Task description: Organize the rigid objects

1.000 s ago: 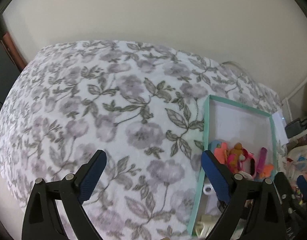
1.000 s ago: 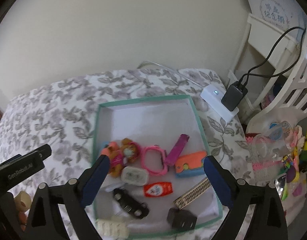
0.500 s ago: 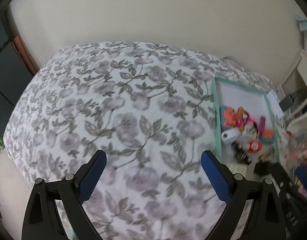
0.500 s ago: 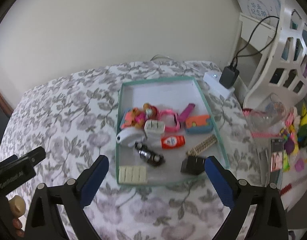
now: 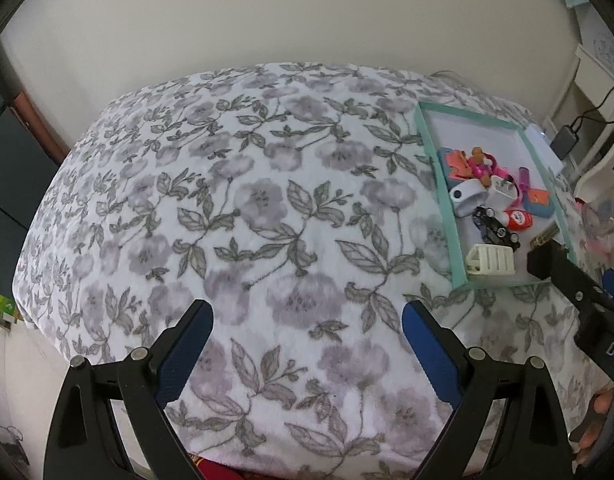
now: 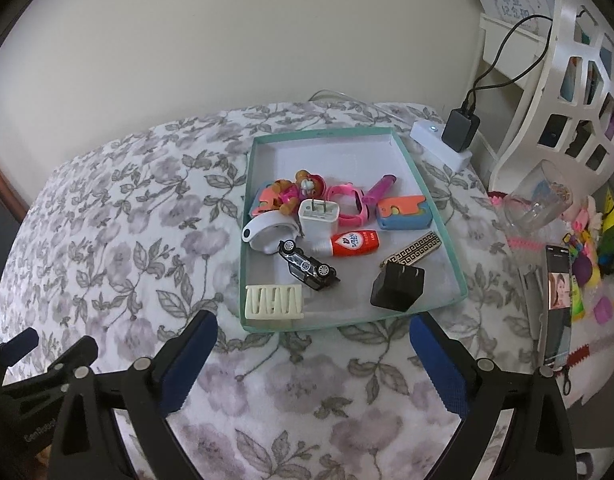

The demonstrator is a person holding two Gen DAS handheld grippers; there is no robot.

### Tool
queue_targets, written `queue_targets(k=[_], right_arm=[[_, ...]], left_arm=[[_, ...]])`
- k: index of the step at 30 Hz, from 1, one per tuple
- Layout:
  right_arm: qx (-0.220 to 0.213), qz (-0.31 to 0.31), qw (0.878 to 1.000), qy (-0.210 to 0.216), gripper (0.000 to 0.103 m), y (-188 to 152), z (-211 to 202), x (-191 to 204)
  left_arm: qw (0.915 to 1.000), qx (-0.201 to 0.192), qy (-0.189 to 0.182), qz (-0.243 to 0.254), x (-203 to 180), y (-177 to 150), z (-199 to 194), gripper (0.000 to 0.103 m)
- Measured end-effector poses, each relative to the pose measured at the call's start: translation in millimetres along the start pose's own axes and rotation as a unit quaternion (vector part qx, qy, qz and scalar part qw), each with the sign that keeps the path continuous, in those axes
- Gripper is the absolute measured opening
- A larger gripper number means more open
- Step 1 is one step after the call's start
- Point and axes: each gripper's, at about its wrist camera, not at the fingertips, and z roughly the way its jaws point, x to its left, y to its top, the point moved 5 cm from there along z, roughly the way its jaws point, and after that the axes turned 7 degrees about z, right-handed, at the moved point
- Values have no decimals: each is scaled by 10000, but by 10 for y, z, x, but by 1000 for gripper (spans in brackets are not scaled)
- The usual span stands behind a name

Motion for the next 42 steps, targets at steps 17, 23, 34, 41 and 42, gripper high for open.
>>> queue_targets(k=[17, 23, 34, 41, 42], right_arm=[[139, -177, 9997, -84, 99, -55, 62, 63], [178, -220, 9996, -91, 99, -64, 92, 80], [206, -309, 9993, -88, 99, -74, 112, 113], [215, -315, 9992, -88, 99, -79, 115, 123], [220, -315, 9992, -91, 99, -80, 117, 123]], left_arm=[[9990, 88, 157, -419, 231, 14, 87, 95], [9985, 111, 145, -510, 254, 16, 106, 96], [9984, 170, 198, -502, 255, 5, 119, 96], [9984, 204, 127, -517, 249, -3, 129, 95], [9984, 203, 130, -520, 247, -3, 129, 96]])
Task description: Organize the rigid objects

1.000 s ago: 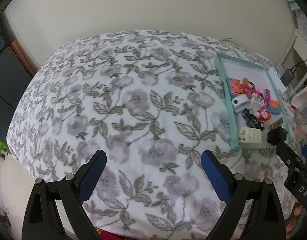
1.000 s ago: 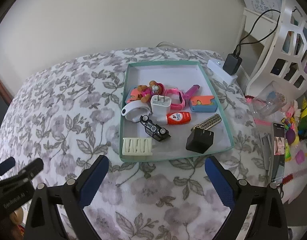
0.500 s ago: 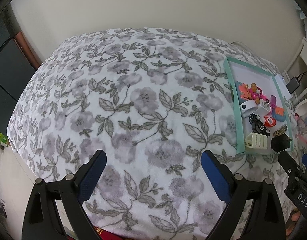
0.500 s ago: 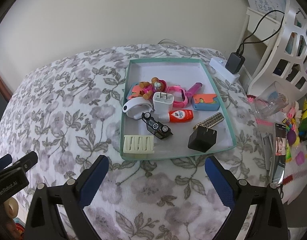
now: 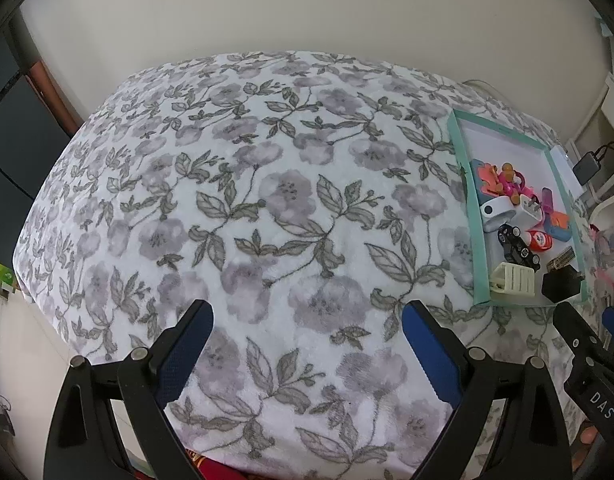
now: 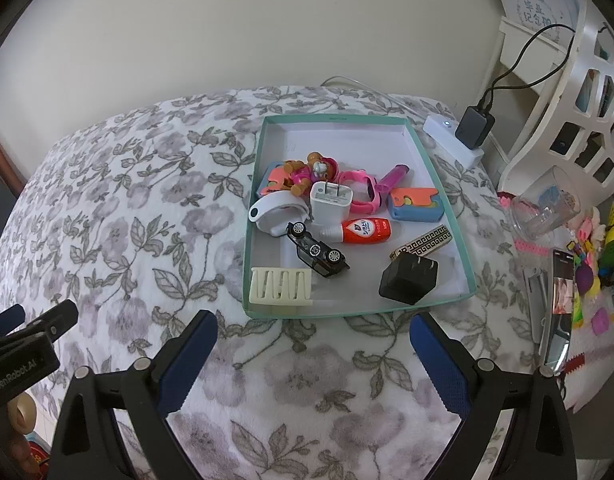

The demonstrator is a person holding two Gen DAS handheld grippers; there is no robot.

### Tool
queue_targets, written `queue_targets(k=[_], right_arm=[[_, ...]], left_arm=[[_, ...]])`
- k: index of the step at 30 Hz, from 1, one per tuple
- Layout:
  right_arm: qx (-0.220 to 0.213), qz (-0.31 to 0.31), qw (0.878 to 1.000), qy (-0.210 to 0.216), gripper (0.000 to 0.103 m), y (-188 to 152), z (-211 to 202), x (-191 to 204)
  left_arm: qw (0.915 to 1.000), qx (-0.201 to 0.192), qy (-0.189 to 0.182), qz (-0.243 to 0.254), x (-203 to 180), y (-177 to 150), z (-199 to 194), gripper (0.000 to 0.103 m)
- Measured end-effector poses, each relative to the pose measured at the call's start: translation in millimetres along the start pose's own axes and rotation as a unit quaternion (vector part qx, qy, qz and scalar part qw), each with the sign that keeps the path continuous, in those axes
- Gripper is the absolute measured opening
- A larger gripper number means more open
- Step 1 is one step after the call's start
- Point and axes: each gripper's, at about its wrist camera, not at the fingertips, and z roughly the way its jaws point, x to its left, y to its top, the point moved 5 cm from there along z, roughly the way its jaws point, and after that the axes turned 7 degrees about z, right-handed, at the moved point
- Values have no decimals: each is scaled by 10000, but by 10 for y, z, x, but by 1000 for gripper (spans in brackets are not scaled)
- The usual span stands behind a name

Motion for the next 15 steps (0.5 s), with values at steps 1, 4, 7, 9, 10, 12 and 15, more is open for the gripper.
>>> queue_targets(k=[1, 4, 7, 9, 10, 12, 15], right_arm=[[2, 0, 10000, -4, 99, 0, 2, -2], [2, -8, 10000, -7, 99, 0, 4, 3], [10, -13, 10000, -12, 99, -2, 5, 8], [17, -35, 10000, -11, 99, -6, 11, 1], [20, -40, 10000, -12, 99, -6, 13, 1], [26, -51, 10000, -12, 99, -7, 16, -1], [31, -54, 10000, -12, 99, -7, 19, -5]], left_arm=[[10000, -1, 1, 8, -1, -2, 0, 96], [10000, -2, -8, 13, -2, -3, 0, 96], [10000, 9, -16, 7, 1, -3, 3, 96], [10000, 25, -26, -3, 6, -3, 7, 96], [10000, 31, -25, -7, 5, -4, 9, 95], [10000, 37, -33, -5, 5, -4, 13, 96], [10000, 45, -35, -10, 4, -6, 17, 95]])
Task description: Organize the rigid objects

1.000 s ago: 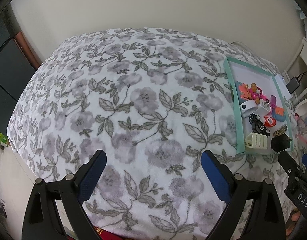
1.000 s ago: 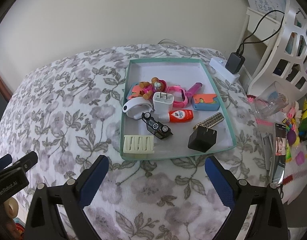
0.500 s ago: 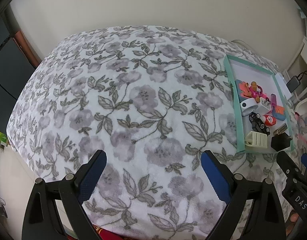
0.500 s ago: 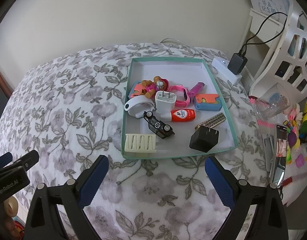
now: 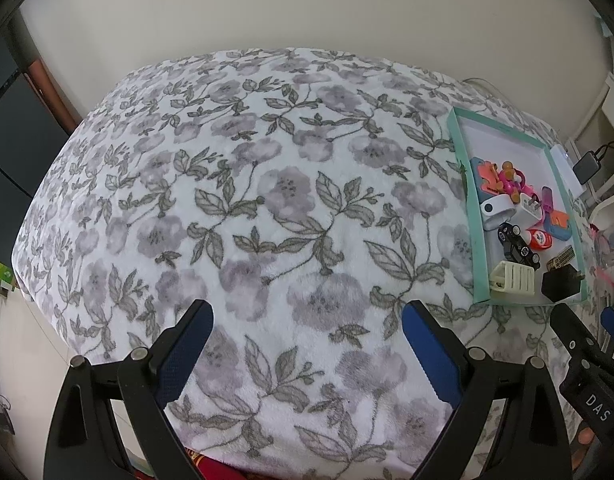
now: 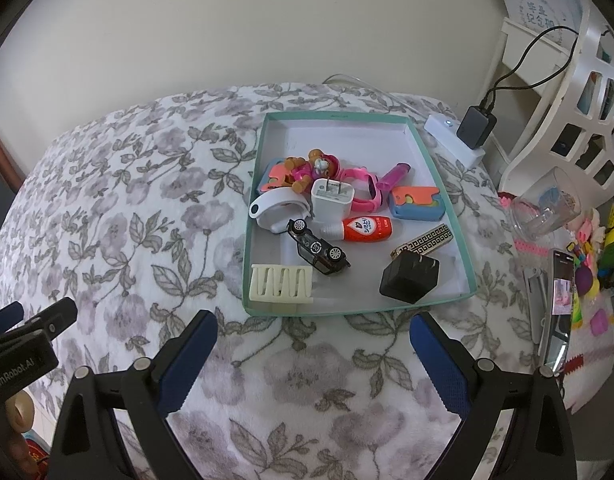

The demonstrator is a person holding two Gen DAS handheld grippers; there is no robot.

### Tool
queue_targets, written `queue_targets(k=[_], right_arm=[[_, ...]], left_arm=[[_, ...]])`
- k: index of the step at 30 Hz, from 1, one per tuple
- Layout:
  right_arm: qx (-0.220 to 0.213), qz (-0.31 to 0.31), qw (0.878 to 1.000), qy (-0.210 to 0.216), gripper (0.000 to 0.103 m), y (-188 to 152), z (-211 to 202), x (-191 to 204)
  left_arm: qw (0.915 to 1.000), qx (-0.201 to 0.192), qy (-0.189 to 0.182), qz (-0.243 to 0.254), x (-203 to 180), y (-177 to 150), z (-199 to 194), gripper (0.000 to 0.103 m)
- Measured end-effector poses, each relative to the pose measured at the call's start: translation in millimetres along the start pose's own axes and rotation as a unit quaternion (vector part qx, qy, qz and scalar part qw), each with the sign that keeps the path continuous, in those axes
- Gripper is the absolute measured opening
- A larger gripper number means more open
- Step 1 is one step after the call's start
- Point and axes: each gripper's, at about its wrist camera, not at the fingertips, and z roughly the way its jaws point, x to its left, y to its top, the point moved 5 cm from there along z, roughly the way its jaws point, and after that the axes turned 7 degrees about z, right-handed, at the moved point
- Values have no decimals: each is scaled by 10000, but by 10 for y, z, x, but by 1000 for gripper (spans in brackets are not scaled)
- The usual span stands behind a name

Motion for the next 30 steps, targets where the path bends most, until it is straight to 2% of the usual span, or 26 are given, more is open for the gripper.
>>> queue_targets(k=[30], right_arm=[[48, -58, 10000, -16, 99, -18, 29, 10]], left_arm=[[9998, 75, 92, -146, 8, -2, 20, 95]])
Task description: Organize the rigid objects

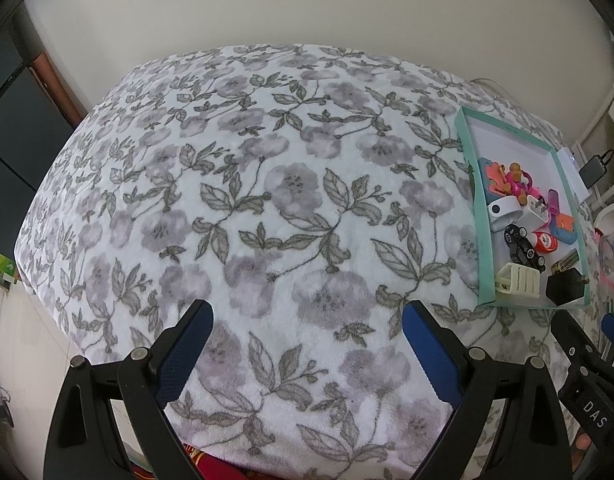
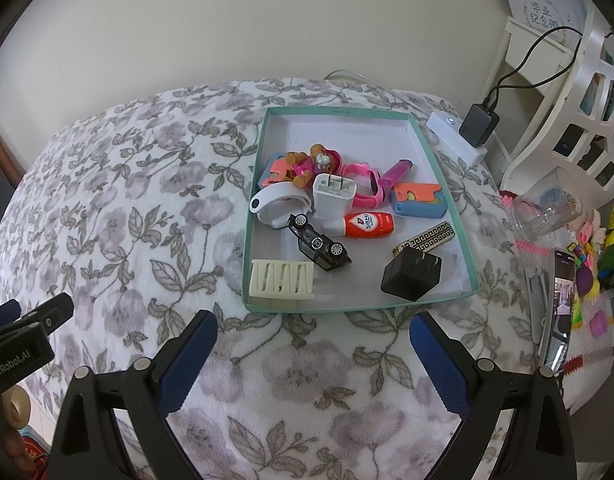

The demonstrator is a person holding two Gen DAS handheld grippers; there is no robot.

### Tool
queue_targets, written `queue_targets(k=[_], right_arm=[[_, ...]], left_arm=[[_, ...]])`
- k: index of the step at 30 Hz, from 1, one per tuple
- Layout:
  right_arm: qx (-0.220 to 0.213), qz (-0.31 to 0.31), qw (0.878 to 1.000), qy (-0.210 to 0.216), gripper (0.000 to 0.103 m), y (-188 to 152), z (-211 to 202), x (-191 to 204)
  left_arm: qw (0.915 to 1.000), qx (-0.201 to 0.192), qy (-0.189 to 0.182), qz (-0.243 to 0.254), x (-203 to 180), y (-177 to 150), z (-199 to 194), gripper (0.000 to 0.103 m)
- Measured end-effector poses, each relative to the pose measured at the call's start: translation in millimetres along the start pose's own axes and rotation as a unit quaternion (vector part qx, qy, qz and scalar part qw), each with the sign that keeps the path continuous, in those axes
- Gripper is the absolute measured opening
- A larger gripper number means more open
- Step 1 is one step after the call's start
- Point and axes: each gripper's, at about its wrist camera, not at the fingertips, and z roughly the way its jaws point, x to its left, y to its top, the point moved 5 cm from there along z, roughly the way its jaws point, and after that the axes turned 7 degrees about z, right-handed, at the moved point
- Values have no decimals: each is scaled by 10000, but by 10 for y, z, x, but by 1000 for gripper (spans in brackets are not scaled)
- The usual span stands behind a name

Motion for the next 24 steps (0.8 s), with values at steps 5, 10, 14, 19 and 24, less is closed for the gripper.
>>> queue_targets(k=[5, 10, 14, 19, 24], right_arm=[[25, -29, 10000, -9, 99, -1, 12, -3], [35, -29, 10000, -13, 99, 0, 16, -7], [46, -49, 10000, -15, 99, -1, 24, -4], [51, -44, 10000, -20, 99, -11, 28, -11], [58, -51, 10000, -20, 99, -7, 30, -2]], left_arm=[[10000, -1, -2, 13, 8, -2, 1, 95], [10000, 40, 55, -17, 17, -7, 9, 95], [9999, 61, 81, -55, 28, -12, 14, 96], [9999, 20, 117, -17, 1, -4, -8, 96], [10000, -12, 31, 49, -42, 7, -20, 96]])
